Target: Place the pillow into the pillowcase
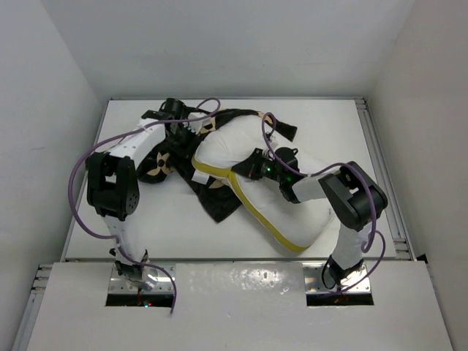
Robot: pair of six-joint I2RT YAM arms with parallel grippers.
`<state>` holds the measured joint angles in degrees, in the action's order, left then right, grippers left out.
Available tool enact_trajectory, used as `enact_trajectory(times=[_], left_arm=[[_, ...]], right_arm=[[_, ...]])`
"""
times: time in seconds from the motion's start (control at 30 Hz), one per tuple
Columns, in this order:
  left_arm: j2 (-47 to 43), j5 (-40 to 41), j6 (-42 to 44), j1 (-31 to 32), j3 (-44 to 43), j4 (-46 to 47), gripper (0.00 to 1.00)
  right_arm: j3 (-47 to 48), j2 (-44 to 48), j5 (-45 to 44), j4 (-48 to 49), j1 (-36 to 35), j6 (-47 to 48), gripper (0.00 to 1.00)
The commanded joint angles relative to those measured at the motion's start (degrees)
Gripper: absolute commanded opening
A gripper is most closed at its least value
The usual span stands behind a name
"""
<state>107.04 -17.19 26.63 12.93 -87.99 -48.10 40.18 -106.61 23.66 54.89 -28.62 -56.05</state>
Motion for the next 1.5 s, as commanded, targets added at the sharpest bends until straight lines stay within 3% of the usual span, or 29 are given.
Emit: enact_trajectory(times=[0.0,0.07,0.17,0.27,0.37,0.57,0.63,0.73,0.83,0.87,0.97,1.1,1.2,1.3,1.47], left_arm=[[-0.6,-5.47,-6.13,-2.29,-1.4,5.9,0.0],[-2.27,-12.55,-9.73,-2.99,-1.75,8.09,0.0],[-5.34,-21.29,-15.53,-4.75,0.34,11.95,0.18],[-9.12,-17.38,-23.34,-5.46,8.83,21.0,0.43],[-8.88,-7.79,-28.89,-5.02,14.49,24.89,0.43],[-6.67,-3.2,-28.74,-2.82,17.4,27.0,0.37],[-5.97,-3.29,-28.66,-2.65,18.02,28.31,0.3],[-4.4,-1.71,-29.26,-2.82,17.15,27.36,0.04],[-5.17,-5.12,-29.27,-4.05,16.71,26.47,0.0],[-5.61,-6.7,-29.27,-5.1,16.62,26.39,0.02],[-6.15,-8.74,-28.22,-5.81,14.69,24.55,0.25],[-4.14,-3.47,-26.99,-4.85,15.65,24.63,0.36],[-1.23,-1.02,-21.22,0.14,13.99,22.09,0.54],[1.32,1.72,-19.16,3.24,14.24,20.94,0.61],[4.57,1.71,-20.13,3.24,14.69,22.34,0.66]], right_arm=[[-0.19,5.7,-1.77,1.98,0.49,1.2,0.0],[0.15,6.67,-2.21,-1.08,1.02,1.82,0.0],[2.96,7.38,-2.04,-8.1,1.29,4.8,0.0],[5.25,7.55,-1.51,-11.38,1.29,7.45,0.0],[5.25,7.21,-1.78,-9.38,1.64,5.96,0.0],[7.72,6.76,-1.07,-10.95,1.9,5.52,0.0],[7.89,7.2,-1.25,-11.12,1.99,5.69,0.0],[8.51,7.64,-1.25,-12.61,1.99,6.65,0.0],[8.68,8.17,-1.42,-12.88,2.17,6.92,0.0],[8.68,8.17,-1.34,-13.06,2.43,7.18,0.0],[9.03,7.91,-1.25,-14.11,2.43,7.8,0.0],[8.77,7.91,-1.16,-13.94,2.34,7.54,0.0],[8.86,8.26,-1.07,-14.11,2.34,7.45,0.0],[8.86,8.78,-1.16,-14.55,2.34,8.06,0.0],[8.16,9.22,-1.25,-14.55,2.17,8.06,0.0]])
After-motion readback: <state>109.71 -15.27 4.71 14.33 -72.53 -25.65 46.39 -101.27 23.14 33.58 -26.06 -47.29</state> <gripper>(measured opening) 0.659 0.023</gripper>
